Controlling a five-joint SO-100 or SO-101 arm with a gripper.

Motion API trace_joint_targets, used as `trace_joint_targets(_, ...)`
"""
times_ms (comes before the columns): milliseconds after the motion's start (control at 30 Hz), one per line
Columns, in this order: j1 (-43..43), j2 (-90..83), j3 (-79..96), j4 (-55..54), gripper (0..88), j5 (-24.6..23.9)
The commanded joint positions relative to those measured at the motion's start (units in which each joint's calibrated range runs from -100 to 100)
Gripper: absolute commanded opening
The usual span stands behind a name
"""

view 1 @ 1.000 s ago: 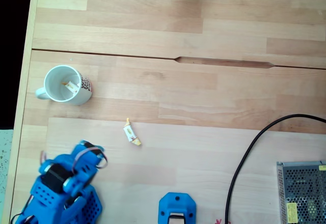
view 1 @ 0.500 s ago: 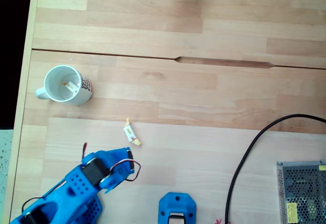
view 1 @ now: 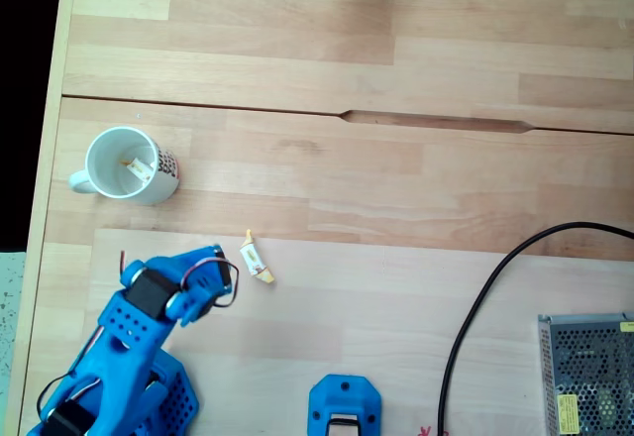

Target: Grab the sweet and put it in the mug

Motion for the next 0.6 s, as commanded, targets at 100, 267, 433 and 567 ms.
trace_joint_targets(100,-0.27,8.10,-2.47,-4.41,3.1,0.10)
trace_joint_targets(267,1.11,10.51,-3.09,-8.93,3.0,0.24)
trace_joint_targets(433,4.45,10.76,-3.09,-12.96,3.0,0.39)
trace_joint_targets(567,7.13,11.71,-2.29,-14.81,3.0,0.63)
